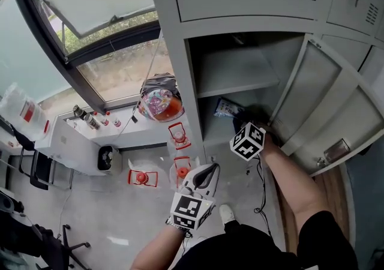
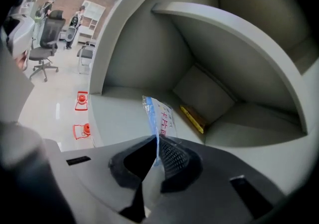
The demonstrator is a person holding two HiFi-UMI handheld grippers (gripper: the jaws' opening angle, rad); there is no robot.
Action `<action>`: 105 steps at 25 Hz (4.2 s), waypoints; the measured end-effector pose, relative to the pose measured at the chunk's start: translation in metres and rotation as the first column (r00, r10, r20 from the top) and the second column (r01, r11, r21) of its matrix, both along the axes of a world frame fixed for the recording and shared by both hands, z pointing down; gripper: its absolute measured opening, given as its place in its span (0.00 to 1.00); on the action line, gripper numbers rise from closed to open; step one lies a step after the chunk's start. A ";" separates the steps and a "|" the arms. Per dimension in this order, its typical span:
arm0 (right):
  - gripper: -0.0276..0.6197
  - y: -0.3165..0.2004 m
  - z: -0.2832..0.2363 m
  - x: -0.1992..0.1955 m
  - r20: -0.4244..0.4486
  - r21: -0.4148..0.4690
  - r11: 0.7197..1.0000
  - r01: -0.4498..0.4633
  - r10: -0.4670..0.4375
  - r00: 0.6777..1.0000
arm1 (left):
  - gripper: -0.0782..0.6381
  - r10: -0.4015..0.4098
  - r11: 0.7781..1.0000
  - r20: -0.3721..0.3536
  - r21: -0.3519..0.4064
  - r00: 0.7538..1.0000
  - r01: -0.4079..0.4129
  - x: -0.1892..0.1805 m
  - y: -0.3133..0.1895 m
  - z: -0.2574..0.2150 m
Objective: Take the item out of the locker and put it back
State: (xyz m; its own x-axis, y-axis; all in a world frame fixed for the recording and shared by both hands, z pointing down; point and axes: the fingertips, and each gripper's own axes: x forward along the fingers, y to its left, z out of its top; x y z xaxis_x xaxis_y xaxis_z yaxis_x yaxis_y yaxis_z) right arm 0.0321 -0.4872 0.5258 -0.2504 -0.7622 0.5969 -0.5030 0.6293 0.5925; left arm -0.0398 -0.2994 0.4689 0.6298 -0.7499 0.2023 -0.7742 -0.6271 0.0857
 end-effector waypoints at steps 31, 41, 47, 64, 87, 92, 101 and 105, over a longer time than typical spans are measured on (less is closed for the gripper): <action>0.22 -0.008 0.021 -0.005 -0.033 -0.075 0.997 0.020 -0.022 0.999 | 0.13 -0.026 1.000 0.009 -0.010 1.000 0.026 -0.012 -0.004 0.004; 0.33 -0.002 0.016 -0.007 -0.021 -0.064 0.998 0.010 -0.011 1.000 | 0.13 -0.024 1.000 0.013 -0.002 1.000 0.024 -0.016 0.005 0.001; 0.34 0.010 0.007 -0.009 -0.007 -0.043 0.999 0.009 -0.009 1.000 | 0.13 -0.019 1.000 0.015 0.004 1.000 0.019 -0.018 0.016 -0.002; 0.12 0.099 -0.050 -0.016 0.261 0.037 0.997 -0.063 0.051 0.964 | 0.13 -0.008 0.999 -0.010 0.036 1.000 0.008 -0.032 0.076 -0.017; 0.12 0.305 -0.072 -0.032 0.570 -0.054 0.985 -0.161 0.163 0.805 | 0.13 0.042 0.998 -0.048 0.045 0.998 -0.040 -0.056 0.193 -0.021; 0.12 0.324 -0.078 -0.024 0.610 -0.069 0.987 -0.145 0.157 0.777 | 0.13 0.020 0.998 -0.036 0.055 0.999 -0.018 -0.047 0.201 -0.023; 0.12 0.360 -0.080 0.000 0.648 -0.090 0.994 -0.070 0.111 0.753 | 0.13 -0.058 0.997 -0.031 0.044 0.998 0.059 -0.018 0.220 -0.021; 0.12 0.375 -0.081 0.019 0.663 -0.096 0.995 -0.032 0.088 0.743 | 0.13 -0.091 0.995 -0.040 0.030 0.995 0.092 0.006 0.234 -0.023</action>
State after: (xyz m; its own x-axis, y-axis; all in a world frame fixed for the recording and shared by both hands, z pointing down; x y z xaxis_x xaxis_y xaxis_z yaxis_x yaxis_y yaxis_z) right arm 0.0507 -0.1119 0.4446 -0.5608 -0.7502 0.3502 -0.7899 0.6116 0.0454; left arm -0.0338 -0.0653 0.4460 0.5650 -0.8105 0.1545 -0.8251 -0.5566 0.0974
